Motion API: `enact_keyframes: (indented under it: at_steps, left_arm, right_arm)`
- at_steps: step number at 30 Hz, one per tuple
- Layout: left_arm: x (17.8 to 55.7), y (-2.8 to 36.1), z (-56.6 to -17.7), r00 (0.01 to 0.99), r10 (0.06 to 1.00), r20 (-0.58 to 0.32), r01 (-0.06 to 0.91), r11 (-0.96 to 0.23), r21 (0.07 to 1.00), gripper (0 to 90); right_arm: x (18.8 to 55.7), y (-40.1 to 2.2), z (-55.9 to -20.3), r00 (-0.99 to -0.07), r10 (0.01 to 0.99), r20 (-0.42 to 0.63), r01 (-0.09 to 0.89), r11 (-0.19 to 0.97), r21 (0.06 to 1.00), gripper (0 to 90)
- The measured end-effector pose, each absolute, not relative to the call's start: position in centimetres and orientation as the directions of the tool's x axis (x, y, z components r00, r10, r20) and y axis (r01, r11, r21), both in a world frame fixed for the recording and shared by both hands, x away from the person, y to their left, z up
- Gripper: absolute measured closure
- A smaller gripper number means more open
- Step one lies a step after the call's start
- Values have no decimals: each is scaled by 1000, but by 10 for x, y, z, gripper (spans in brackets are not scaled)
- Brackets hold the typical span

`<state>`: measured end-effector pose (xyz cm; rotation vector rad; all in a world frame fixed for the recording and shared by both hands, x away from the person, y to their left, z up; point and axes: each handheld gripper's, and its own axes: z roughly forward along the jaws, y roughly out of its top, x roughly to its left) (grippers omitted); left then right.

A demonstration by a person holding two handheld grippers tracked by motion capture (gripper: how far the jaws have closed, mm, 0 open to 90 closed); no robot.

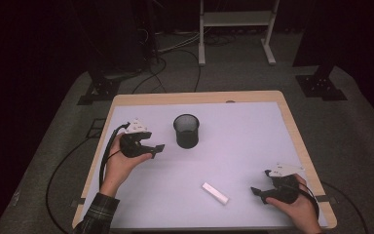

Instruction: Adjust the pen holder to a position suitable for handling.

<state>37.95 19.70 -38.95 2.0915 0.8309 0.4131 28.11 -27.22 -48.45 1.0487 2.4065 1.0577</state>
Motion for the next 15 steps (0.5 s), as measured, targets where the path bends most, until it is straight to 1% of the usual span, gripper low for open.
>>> enact_keyframes:
  at_steps: [15]
  left_arm:
    - [401,184,-379,726,687,-14,415,-421,807,290]
  right_arm:
    - [281,-272,-485,-683,731,10,501,458,734,131]
